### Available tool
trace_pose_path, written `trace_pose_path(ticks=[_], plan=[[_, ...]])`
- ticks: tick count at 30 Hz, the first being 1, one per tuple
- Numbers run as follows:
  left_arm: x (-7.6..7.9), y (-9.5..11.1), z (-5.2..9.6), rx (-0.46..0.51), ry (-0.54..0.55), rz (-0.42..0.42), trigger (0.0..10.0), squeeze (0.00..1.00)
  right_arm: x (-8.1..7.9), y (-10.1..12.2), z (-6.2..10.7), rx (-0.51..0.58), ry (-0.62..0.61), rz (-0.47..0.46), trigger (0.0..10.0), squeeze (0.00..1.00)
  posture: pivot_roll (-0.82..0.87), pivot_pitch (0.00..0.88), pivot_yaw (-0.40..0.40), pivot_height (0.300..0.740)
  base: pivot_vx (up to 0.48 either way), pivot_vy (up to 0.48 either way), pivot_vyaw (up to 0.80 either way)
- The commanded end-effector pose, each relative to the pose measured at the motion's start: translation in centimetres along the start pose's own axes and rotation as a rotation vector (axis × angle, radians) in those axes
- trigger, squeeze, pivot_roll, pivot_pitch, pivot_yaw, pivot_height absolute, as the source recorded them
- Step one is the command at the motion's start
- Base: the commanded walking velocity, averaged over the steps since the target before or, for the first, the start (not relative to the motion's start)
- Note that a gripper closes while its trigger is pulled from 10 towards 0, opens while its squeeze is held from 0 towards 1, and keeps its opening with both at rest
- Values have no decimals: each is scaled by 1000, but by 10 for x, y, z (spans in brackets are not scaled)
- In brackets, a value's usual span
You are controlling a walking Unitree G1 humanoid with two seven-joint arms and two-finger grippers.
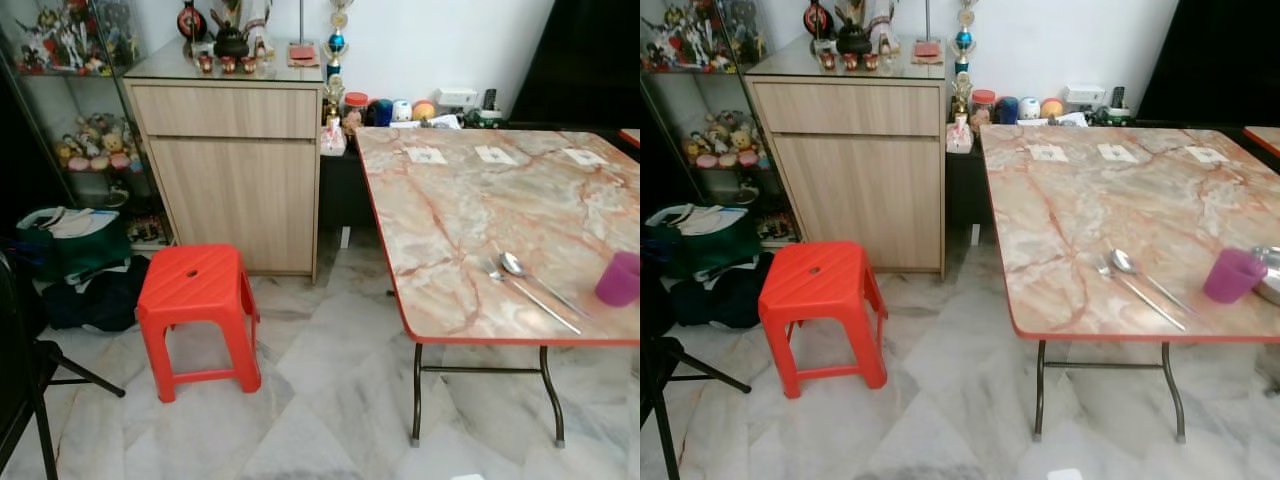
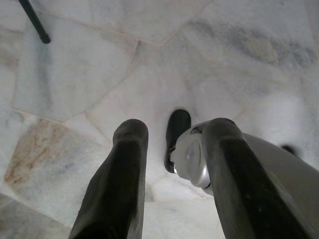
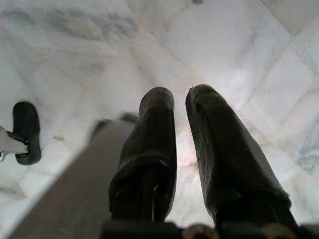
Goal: Setting the table
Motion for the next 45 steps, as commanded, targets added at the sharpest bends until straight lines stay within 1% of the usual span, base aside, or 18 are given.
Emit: trace_pose_path(ticks=[1, 45], plan=[[0, -24, 6, -13, -88, -160, 10000, 0, -31, 62, -5, 157, 48, -309, 10000, 0, 124, 92, -61, 740, 0, -480, 0], [-1, -23, 6, -14, -88, -161, 10000, 0, -33, 62, -6, 147, 51, -303, 10000, 0, 122, 93, -58, 740, 0, -480, 0]])
Point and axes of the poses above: a point about 5 cm out from each wrist's last joint towards the gripper, its own z axis pointing back from the gripper into the wrist, its own y axis along the axis of the wrist's last joint, x = y × z, the point moved 6 cm from there along -z, pointing out of the wrist towards the gripper
